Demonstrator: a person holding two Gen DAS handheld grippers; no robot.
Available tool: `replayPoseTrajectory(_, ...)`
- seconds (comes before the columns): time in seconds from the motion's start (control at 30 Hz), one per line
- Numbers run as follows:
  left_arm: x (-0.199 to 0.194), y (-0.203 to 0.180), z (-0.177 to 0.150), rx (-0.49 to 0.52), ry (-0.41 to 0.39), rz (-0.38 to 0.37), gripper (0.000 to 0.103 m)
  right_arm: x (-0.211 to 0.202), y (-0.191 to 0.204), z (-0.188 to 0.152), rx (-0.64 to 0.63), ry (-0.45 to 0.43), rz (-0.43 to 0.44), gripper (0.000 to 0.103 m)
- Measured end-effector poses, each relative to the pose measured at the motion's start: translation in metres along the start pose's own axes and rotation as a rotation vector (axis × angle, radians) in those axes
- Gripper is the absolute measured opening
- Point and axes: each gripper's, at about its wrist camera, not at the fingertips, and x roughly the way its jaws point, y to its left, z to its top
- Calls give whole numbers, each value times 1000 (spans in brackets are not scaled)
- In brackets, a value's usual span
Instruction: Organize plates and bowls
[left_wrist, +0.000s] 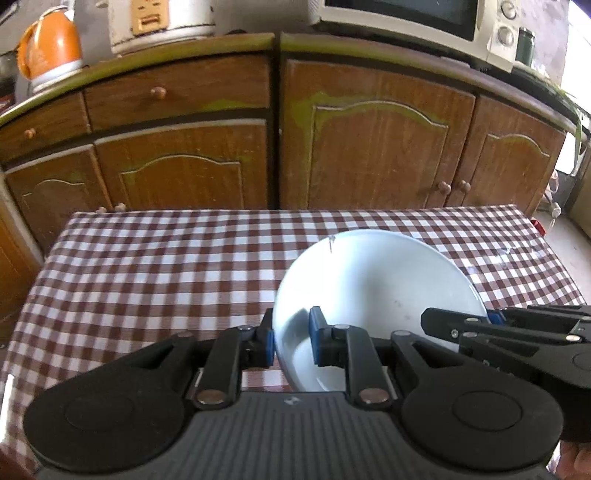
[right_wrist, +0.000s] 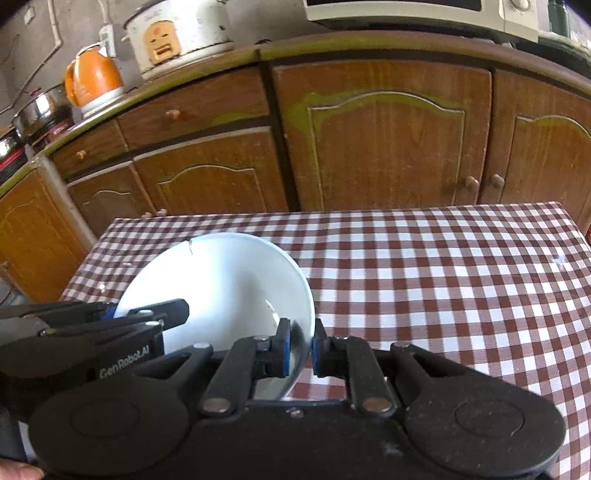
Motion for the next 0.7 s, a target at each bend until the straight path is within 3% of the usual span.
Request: replayPoseTrajectory(0.7, -65, 39, -6, -40, -49, 61, 20, -51, 66, -4, -63, -31, 55, 15)
